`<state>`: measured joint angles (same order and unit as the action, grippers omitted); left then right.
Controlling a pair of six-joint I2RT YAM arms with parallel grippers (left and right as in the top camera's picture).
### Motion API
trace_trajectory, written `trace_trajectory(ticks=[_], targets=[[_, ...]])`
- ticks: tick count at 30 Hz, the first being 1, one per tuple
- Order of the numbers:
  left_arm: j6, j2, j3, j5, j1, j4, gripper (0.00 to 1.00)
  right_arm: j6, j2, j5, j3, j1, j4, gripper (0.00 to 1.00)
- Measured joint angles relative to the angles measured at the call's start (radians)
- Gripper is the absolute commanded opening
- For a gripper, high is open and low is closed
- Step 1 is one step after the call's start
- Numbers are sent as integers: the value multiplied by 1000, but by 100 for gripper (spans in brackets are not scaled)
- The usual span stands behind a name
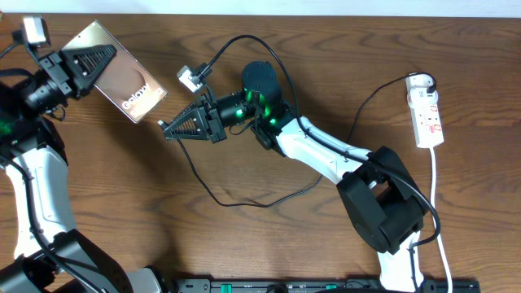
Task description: Plug charger to phone and switch on socket
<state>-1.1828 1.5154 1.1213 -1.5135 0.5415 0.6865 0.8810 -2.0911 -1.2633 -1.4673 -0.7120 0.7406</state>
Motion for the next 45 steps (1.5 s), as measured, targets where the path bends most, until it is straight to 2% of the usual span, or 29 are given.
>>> trace_trajectory(ticks=[11, 25, 45], targets=[[38, 0, 0, -21, -8, -1, 7, -8, 0, -5, 0, 0, 8, 1], [58, 0, 0, -30, -32, 0, 7, -122, 0, -4, 0, 1, 8, 1], [81, 0, 0, -38, -32, 0, 7, -143, 0, -23, 0, 14, 50, 1]])
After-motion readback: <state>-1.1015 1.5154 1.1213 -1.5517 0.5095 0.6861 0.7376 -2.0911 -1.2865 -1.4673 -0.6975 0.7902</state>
